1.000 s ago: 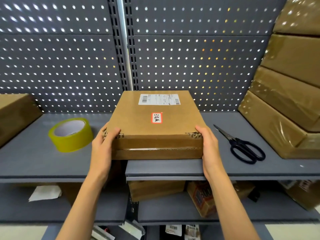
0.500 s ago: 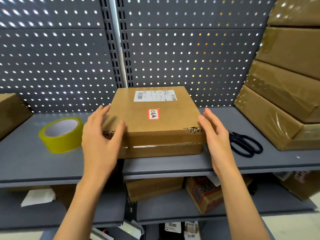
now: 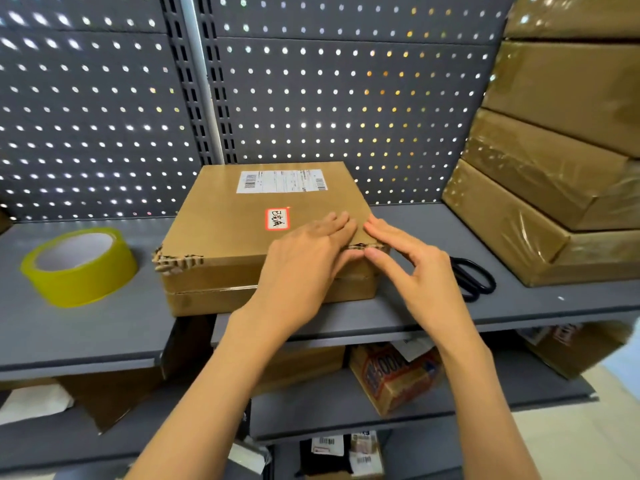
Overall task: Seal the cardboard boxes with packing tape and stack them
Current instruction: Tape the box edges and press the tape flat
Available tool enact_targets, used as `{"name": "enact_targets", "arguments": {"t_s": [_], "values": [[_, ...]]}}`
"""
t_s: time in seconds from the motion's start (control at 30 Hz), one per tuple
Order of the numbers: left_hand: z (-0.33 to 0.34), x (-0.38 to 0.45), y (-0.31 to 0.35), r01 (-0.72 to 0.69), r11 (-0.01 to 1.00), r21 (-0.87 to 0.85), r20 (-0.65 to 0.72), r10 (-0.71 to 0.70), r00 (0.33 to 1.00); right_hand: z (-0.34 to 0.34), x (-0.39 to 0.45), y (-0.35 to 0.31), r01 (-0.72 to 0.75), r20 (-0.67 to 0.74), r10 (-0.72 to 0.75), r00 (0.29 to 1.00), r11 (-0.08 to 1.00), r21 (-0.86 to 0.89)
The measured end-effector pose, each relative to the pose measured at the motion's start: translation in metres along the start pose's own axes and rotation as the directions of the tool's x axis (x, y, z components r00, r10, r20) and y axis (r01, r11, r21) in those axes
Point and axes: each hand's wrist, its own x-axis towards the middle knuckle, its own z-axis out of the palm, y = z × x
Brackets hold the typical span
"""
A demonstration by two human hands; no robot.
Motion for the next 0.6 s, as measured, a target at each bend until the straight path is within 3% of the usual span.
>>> {"name": "enact_targets", "arguments": {"t_s": [0.37,0.6], "values": [[0.004,-0.004,0.008,0.117,0.991,-0.059,-0.071,-0.121,0.99,0.003,0.004,0.006,0.04,-0.073,-0.033,0.997,0.994,0.106],[0.004,-0.007,0.005,0.086,0.996,-0.038,-0.063,-0.089,0.994,-0.013,0.002,0.005,-0.036,0.127,0.016,0.992,0.987,0.156]]}}
